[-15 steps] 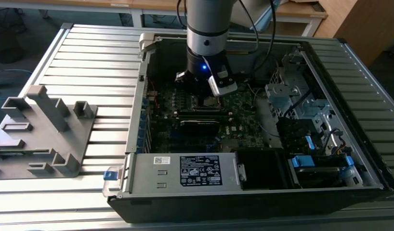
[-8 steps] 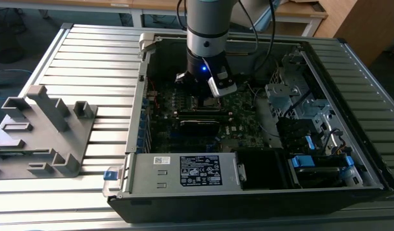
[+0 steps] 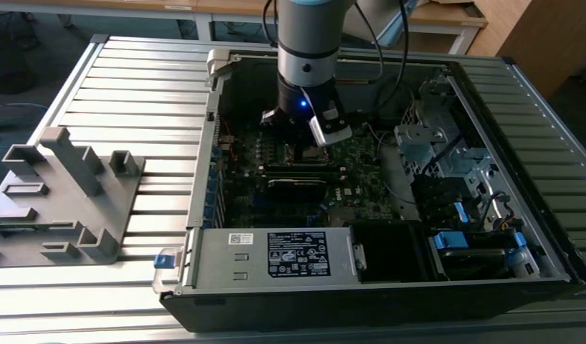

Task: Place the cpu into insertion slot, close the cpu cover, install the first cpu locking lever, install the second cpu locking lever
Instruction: 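Install the second cpu locking lever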

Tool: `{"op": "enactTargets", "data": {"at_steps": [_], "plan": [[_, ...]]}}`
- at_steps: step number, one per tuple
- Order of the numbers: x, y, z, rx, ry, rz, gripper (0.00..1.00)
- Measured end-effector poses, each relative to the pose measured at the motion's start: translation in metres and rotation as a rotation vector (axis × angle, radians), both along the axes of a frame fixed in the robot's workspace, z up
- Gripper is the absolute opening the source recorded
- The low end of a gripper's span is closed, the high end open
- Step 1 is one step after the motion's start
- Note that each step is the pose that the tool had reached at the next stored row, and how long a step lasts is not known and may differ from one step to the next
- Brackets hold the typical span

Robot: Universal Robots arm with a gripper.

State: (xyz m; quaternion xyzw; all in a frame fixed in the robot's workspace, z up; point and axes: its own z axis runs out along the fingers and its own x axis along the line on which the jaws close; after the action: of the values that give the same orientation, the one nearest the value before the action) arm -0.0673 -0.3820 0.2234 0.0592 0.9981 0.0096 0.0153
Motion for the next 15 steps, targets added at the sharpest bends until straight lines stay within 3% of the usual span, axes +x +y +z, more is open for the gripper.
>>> {"op": "enactTargets", "data": {"at_steps": [15], "plan": [[0.0000, 0.0000, -0.0059, -0.0026, 0.0000, 0.000, 0.11]]}}
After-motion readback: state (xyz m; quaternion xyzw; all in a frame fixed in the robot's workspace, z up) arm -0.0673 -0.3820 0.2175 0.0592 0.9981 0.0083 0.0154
